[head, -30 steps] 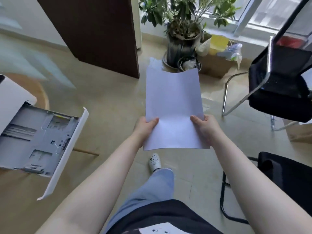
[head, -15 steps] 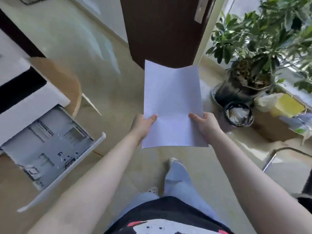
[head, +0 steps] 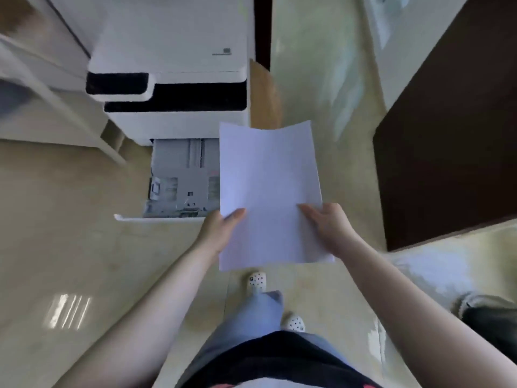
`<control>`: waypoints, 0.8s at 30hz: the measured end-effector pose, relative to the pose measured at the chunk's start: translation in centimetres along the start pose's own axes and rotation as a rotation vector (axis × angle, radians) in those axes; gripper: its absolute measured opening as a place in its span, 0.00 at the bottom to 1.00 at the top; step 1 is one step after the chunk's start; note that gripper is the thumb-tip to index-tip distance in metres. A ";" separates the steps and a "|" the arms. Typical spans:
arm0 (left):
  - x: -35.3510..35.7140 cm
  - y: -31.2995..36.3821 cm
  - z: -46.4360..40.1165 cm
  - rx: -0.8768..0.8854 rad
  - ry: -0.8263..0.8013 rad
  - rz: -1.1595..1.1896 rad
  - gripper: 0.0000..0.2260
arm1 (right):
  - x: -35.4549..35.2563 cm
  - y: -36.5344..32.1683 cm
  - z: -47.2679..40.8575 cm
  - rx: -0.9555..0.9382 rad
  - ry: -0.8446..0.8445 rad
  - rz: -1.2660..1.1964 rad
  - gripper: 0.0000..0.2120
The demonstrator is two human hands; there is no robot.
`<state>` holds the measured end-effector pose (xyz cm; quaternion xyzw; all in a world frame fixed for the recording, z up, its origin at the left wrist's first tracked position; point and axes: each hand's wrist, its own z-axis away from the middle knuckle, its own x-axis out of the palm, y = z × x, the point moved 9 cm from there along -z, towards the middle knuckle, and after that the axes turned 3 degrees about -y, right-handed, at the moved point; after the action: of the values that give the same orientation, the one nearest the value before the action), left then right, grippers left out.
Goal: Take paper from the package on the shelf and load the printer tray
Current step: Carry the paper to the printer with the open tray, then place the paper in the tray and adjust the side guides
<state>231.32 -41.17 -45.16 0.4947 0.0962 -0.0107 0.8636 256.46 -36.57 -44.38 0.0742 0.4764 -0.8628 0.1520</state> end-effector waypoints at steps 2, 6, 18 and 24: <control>-3.2 -1.3 0.3 -0.052 0.037 0.085 0.12 | 4.0 -1.2 -1.1 0.001 -0.097 0.024 0.11; -9.0 -4.3 -0.2 -0.180 0.125 0.227 0.13 | 11.0 -1.9 -3.2 0.068 -0.226 0.071 0.09; -20.5 -6.6 -11.0 -0.298 0.045 0.152 0.14 | 23.6 -3.2 -9.6 0.301 -0.223 -0.090 0.22; -21.6 -7.4 -14.7 -0.344 -0.021 0.122 0.15 | 25.4 -3.6 -11.3 0.355 -0.174 -0.147 0.18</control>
<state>207.01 -33.99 -54.90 0.3443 0.0573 0.0533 0.9356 231.14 -30.05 -54.48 -0.0100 0.3063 -0.9450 0.1138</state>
